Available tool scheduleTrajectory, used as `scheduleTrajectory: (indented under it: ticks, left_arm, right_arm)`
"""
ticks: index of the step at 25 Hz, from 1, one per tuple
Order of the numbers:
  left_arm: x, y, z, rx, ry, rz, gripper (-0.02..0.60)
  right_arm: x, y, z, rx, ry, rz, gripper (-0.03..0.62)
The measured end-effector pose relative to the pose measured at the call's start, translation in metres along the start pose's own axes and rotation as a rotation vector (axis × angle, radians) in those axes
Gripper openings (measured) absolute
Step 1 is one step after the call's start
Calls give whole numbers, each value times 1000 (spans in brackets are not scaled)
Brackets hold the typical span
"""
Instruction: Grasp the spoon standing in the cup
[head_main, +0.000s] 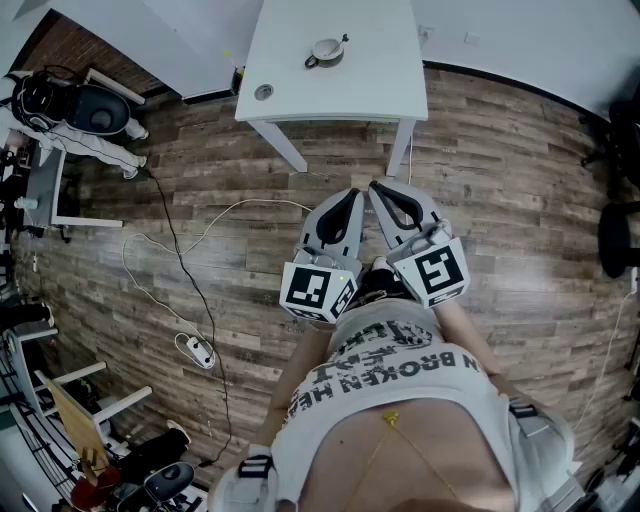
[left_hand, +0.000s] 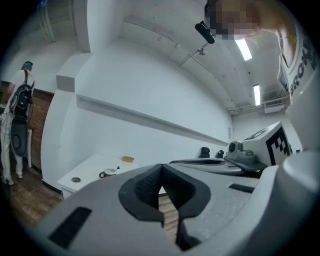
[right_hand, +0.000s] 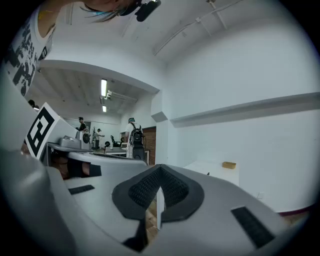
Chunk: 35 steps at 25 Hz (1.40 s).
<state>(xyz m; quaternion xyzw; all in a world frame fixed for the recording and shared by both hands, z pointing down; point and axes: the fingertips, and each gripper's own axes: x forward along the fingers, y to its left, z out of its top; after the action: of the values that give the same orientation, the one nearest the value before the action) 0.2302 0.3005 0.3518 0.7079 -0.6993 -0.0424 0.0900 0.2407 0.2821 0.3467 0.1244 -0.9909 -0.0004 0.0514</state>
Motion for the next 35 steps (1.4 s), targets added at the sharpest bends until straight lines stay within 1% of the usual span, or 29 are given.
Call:
scheduleTrajectory:
  ticks: [3, 7, 9, 12, 15, 19, 22, 25, 29, 32, 35]
  left_arm:
    - [1, 5, 0, -4, -1, 3, -2]
    - [1, 5, -4, -14, 1, 12, -2]
    - [1, 5, -5, -14, 7, 14, -2]
    - [2, 6, -8, 7, 25, 11, -2]
    - [4, 14, -10, 2, 35, 15, -2]
    - [16, 31, -4, -3, 18, 10, -2]
    - [34, 49, 0, -5, 7, -10, -2]
    - [55, 69, 4, -12, 7, -43, -2]
    - [89, 101, 12, -2, 12, -90, -2]
    - [112, 126, 18, -17, 19, -122, -2]
    - [128, 147, 22, -27, 30, -153, -2]
  right_arm:
    - [5, -1, 0, 1, -5, 1, 3]
    - [3, -5, -2, 36, -15, 7, 3]
    - [2, -8, -4, 38, -7, 9, 3]
    - [5, -15, -9, 38, 13, -5, 3]
    - [11, -23, -16, 46, 54, -25, 3]
    - [30, -36, -18, 17, 86, -51, 3]
    - [52, -45, -16, 19, 82, -51, 3]
    - [76, -56, -8, 24, 52, -62, 3]
    - [114, -77, -1, 15, 43, -87, 3]
    - [143, -91, 4, 9, 43, -110, 3]
    - [166, -103, 9, 26, 34, -140, 3]
